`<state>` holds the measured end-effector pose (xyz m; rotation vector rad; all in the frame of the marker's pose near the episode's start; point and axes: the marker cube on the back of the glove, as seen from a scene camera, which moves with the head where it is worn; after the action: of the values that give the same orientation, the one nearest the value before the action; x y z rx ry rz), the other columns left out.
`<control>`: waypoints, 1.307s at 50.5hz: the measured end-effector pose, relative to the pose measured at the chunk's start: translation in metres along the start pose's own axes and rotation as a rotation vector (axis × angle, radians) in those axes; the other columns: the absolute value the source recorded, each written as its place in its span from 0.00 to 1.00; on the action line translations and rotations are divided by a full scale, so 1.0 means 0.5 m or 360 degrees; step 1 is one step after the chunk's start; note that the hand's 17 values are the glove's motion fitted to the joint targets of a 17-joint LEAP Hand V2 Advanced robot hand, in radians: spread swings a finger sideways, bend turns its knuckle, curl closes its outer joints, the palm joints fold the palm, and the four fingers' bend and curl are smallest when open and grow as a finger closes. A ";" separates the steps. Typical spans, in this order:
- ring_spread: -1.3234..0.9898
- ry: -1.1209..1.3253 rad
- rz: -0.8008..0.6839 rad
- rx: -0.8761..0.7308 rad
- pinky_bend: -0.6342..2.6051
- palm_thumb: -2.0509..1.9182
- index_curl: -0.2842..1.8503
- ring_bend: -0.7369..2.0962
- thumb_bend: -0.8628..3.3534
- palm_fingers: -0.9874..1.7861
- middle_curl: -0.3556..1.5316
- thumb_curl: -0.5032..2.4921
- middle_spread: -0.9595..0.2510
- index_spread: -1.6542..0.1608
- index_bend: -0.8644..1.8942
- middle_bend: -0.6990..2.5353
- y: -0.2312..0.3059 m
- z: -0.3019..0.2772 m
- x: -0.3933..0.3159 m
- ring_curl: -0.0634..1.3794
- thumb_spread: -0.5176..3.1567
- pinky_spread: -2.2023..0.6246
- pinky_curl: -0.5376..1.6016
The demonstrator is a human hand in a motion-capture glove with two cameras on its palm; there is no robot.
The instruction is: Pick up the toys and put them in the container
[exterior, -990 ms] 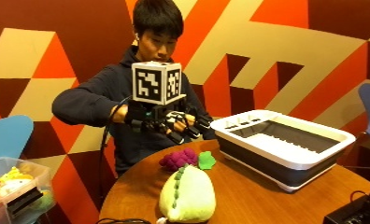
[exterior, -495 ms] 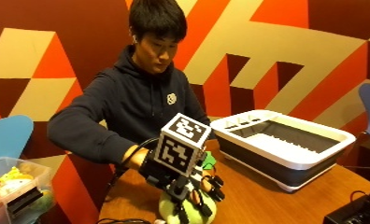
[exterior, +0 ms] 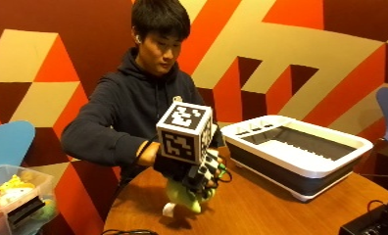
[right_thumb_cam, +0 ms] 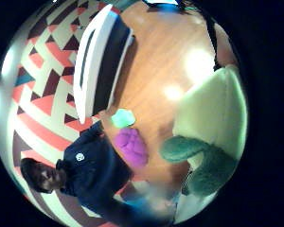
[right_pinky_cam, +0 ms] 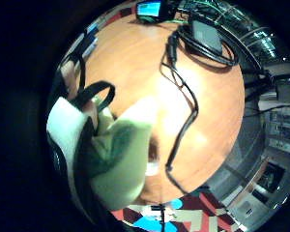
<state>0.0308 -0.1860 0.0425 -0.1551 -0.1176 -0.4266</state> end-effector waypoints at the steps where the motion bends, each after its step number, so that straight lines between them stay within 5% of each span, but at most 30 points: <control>1: 0.42 -0.0023 -0.0011 0.0010 0.44 0.74 0.32 0.59 0.27 0.74 0.40 0.39 0.59 0.71 0.49 0.40 0.004 -0.007 -0.011 0.35 0.34 0.66 0.43; 16: 0.36 -0.0365 -0.0311 0.0353 0.49 0.75 0.43 0.67 0.28 0.71 0.51 0.44 0.48 0.65 0.57 0.49 0.040 -0.145 -0.234 0.47 0.21 0.64 0.48; 27: 0.35 -0.0660 -0.0487 0.0794 0.53 0.74 0.53 0.72 0.29 0.64 0.59 0.46 0.44 0.62 0.62 0.54 -0.075 -0.156 -0.463 0.54 0.14 0.63 0.52; 34: 0.37 -0.0654 -0.0434 0.0572 0.57 0.71 0.56 0.72 0.26 0.51 0.60 0.46 0.46 0.65 0.54 0.50 -0.151 -0.081 -0.534 0.55 0.15 0.64 0.54; 39: 0.44 -0.0615 -0.0389 0.0406 0.58 0.66 0.51 0.58 0.24 0.20 0.54 0.44 0.59 0.70 0.45 0.40 -0.181 -0.058 -0.507 0.50 0.27 0.70 0.54; 48: 0.51 -0.0410 -0.0295 0.0353 0.51 0.63 0.43 0.42 0.22 0.25 0.47 0.40 0.72 0.73 0.37 0.31 -0.092 -0.095 -0.441 0.36 0.38 0.76 0.48; 58: 0.53 0.0005 -0.0018 0.0108 0.48 0.62 0.36 0.43 0.21 0.34 0.45 0.37 0.76 0.77 0.34 0.31 0.113 -0.058 -0.310 0.34 0.45 0.78 0.45; 66: 0.55 0.0340 0.0294 -0.0108 0.46 0.60 0.38 0.39 0.20 0.35 0.45 0.34 0.78 0.81 0.41 0.30 0.210 0.059 -0.219 0.32 0.47 0.78 0.43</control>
<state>-0.0265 -0.0425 0.0425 -0.1842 0.1209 -0.2608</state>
